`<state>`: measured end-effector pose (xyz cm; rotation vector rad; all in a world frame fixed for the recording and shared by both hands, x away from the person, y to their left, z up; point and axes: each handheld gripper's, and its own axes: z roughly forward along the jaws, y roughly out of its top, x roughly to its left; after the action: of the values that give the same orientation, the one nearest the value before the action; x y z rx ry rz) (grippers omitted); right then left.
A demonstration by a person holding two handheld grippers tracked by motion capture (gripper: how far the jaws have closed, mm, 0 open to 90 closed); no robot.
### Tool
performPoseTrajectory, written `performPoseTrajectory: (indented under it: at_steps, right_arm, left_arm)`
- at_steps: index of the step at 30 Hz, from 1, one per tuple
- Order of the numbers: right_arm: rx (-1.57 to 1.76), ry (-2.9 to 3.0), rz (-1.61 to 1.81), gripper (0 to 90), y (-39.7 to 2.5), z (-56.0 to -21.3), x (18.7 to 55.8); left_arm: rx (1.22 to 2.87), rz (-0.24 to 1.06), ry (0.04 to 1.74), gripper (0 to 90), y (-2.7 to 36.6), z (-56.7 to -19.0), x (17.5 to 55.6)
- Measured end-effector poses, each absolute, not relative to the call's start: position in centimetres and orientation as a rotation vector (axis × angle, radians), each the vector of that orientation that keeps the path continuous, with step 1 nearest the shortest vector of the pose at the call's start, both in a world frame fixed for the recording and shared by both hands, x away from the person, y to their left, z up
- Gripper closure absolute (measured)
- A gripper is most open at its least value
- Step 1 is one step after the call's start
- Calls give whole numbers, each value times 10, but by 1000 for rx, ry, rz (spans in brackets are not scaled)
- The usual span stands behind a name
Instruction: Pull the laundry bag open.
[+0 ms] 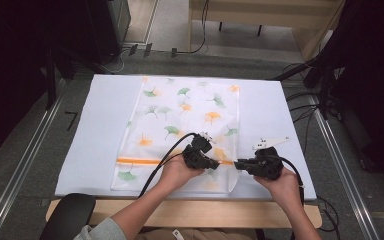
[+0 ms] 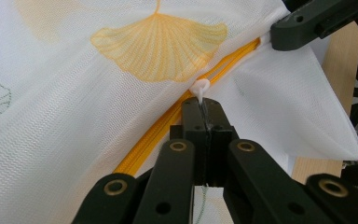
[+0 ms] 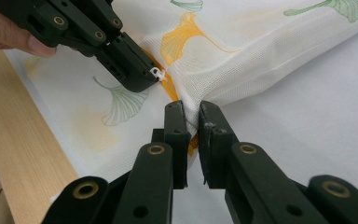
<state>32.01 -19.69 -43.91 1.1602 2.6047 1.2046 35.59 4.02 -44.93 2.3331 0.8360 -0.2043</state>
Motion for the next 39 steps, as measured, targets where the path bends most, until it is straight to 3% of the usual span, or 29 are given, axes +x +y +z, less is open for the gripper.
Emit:
performPoseTrajectory:
  at_steps: [39]
  right_arm:
    - [1215, 2611, 1173, 850, -201, -436, 325]
  left_arm:
    - [2313, -173, 917, 900, 75, -451, 361]
